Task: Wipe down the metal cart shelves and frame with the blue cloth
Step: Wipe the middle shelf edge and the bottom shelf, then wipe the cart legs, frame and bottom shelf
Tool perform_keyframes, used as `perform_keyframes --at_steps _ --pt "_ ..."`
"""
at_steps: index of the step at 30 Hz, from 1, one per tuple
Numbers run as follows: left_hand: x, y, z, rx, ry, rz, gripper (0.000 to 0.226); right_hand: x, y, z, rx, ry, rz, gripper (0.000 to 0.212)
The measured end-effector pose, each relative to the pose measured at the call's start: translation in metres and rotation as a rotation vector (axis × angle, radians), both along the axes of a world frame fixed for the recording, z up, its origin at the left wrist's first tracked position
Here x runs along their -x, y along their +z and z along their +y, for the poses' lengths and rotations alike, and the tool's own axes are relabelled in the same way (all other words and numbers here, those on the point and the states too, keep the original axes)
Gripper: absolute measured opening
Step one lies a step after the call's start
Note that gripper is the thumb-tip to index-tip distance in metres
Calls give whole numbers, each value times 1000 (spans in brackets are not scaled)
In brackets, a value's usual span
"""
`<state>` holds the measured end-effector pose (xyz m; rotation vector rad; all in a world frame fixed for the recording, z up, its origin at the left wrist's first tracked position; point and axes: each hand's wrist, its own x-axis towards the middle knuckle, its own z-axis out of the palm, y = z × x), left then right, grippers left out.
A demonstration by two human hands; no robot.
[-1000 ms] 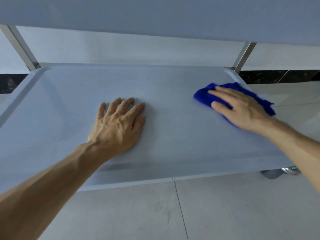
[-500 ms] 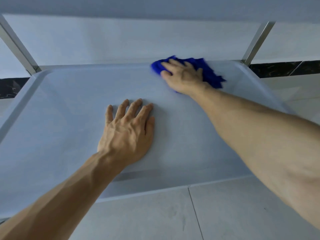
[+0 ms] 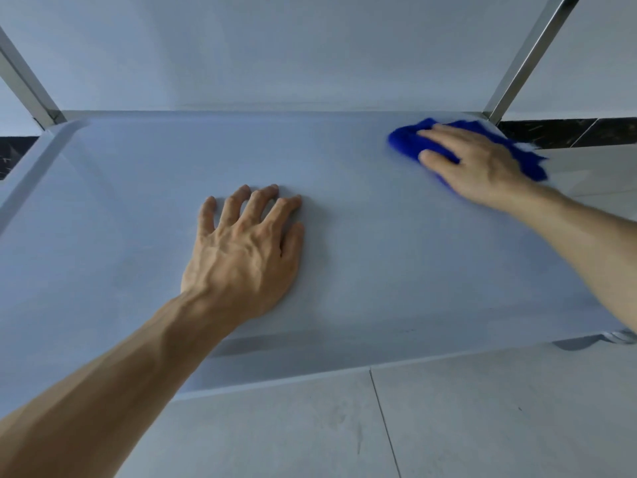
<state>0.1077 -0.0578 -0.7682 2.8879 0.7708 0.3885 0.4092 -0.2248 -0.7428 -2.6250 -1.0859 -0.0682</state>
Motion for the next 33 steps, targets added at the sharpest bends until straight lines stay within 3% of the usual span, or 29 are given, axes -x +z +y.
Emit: perform_keyframes --at_steps 3,7,12,18,25,33 --pt "-2 0 -2 -9 -5 18 46 -24 5 13 83 -243 49 50" --pt "-3 -1 -4 -7 6 18 46 -22 8 62 80 -367 144 55" --pt "-3 2 0 -10 10 -5 42 38 0 110 87 -2 96 53" --pt "0 4 2 -2 29 -14 39 106 -9 62 68 320 28 49" --pt "3 14 -1 18 15 -2 54 137 2 -34 38 378 -30 48" --pt "4 26 -1 -11 -18 55 43 134 21 -127 -75 239 -34 33"
